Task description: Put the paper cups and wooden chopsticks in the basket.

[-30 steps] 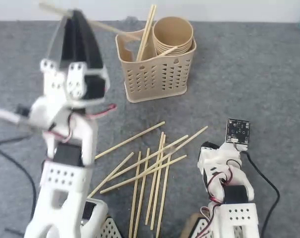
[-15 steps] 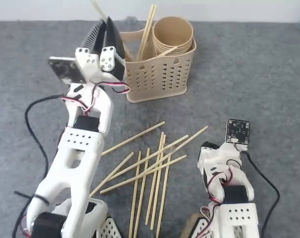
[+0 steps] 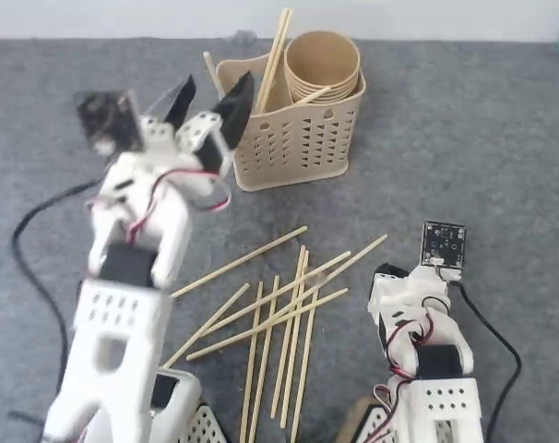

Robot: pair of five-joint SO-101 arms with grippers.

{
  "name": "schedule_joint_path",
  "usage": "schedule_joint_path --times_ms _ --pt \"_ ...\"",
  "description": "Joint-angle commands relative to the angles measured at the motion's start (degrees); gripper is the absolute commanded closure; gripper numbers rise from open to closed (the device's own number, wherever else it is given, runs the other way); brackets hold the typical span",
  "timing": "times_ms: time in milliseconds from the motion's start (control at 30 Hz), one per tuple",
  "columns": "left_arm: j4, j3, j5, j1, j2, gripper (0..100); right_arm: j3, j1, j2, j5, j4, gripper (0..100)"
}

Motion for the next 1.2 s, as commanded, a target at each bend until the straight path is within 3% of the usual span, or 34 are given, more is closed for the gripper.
schedule_joint_path --times_ms 0,167,300,533,633,733,833,1167 --pt "16.18 -2.68 -0.09 -0.62 -15.47 74 1.23 0.31 -0.92 0.79 0.13 97.0" --pt "33.32 -3.38 -0.18 -0.62 -27.96 74 1.23 0.31 -0.92 0.79 0.40 97.1" --pt "46.68 -6.73 0.00 -0.70 -29.89 74 1.23 0.31 -0.92 0.79 0.40 97.1" --pt "60.84 -9.54 -0.26 -0.62 -14.42 74 1.23 0.31 -0.92 0.79 0.48 97.1" --pt "63.74 -8.04 -4.31 -0.53 -4.92 74 1.23 0.31 -0.92 0.79 0.57 97.2" --pt "62.51 -3.30 -11.69 -0.53 1.58 74 1.23 0.40 -0.92 0.79 0.57 97.2" --pt "56.97 5.41 -14.59 -0.53 3.60 74 1.23 0.40 -0.92 0.79 0.57 97.2" --pt "23.38 29.93 -14.86 -0.62 0.79 74 1.23 0.40 -0.92 0.79 0.57 97.2"
